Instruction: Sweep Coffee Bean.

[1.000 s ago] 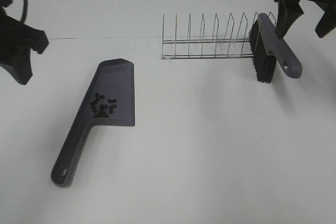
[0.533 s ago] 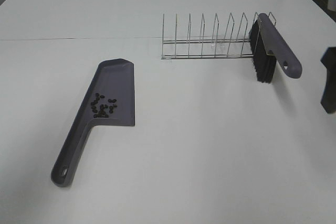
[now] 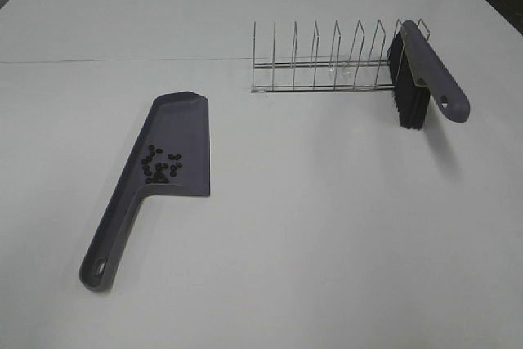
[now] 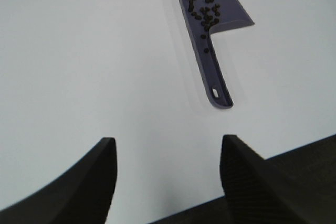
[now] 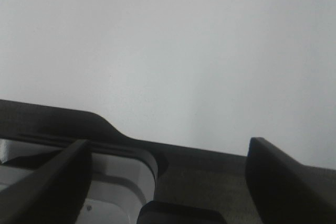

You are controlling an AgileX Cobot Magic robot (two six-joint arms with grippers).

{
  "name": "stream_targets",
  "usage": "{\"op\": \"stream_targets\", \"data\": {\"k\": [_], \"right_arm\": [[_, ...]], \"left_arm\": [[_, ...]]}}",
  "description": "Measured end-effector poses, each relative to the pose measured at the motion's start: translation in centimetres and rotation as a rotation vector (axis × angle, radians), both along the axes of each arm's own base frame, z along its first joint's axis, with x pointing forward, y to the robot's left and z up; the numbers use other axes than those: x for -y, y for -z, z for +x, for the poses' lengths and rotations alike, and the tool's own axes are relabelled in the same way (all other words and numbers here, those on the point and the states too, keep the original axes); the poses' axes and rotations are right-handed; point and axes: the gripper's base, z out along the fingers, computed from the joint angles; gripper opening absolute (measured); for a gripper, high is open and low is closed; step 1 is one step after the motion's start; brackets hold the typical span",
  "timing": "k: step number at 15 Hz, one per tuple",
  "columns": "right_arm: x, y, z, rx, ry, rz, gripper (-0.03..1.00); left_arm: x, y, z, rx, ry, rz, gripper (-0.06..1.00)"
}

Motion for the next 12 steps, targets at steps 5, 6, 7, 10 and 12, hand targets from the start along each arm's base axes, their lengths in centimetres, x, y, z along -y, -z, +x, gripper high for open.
{"op": "stream_targets", "data": {"k": [5, 6, 7, 10, 12], "right_arm": [[0.4, -1.1, -8.4, 0.518, -0.038, -0.003, 0.67], [0.4, -1.0, -8.9, 0.541, -0.041, -0.004, 0.67], [0.4, -0.4, -9.9, 0.592, -0.055, -0.005, 0.67], [0.4, 0.2, -11.6, 0.724, -0.065, 0.001, 0.67], [0.4, 0.3, -11.6, 0.730, -0.069, -0.003, 0.67]], "left_arm": [[-0.2, 3.5, -1.4, 0.073, 0.123, 0.048, 0.54], [-0.1, 3.6, -1.3, 0.077, 0.136, 0.045, 0.54], [0.0, 3.5, -1.3, 0.087, 0.152, 0.039, 0.54], [0.0, 3.5, -1.4, 0.096, 0.160, 0.045, 0.54], [0.0, 3.5, -1.4, 0.096, 0.164, 0.043, 0.54]]}}
